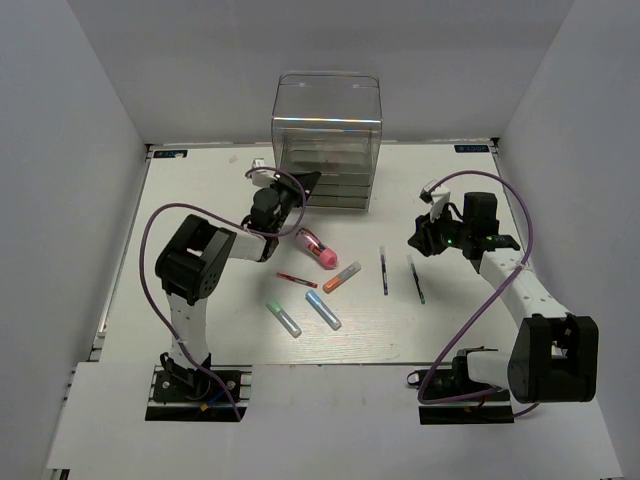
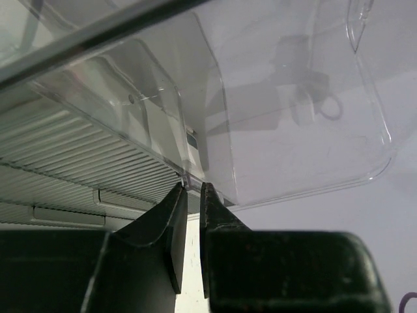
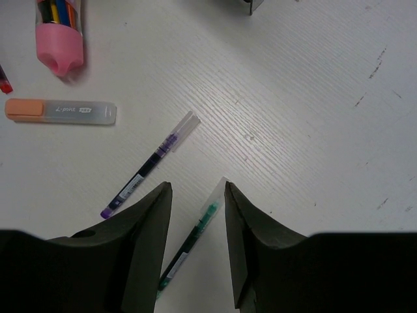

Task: Sort the stationery into containers
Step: Open the drawer in the storage box, then pick up the stationery from the center of the board.

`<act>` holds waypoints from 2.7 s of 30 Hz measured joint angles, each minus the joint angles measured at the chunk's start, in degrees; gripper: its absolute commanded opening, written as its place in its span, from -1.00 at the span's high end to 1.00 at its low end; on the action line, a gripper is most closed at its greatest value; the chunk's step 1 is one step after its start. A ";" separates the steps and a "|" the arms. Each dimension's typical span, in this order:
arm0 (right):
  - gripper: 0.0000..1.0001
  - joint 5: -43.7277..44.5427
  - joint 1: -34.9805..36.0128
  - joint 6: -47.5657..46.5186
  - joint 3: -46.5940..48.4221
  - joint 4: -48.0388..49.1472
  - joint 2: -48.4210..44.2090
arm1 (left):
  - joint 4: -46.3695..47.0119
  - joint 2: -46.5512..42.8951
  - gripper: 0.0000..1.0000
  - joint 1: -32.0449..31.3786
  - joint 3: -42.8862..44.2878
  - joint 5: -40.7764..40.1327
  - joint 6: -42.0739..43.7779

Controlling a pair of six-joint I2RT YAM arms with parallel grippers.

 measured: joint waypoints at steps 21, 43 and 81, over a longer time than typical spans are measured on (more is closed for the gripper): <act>0.14 -10.99 4.00 -3.26 -0.76 0.87 -0.31 | 4.35 -5.75 1.00 -1.33 -5.92 0.33 -0.26; -0.23 0.79 25.22 -0.76 6.27 8.72 15.47 | 3.91 -9.16 1.00 -1.73 -6.23 0.26 0.42; -0.55 12.59 35.78 6.21 18.69 13.35 35.15 | 4.31 -9.75 1.00 -1.84 -5.33 0.24 0.76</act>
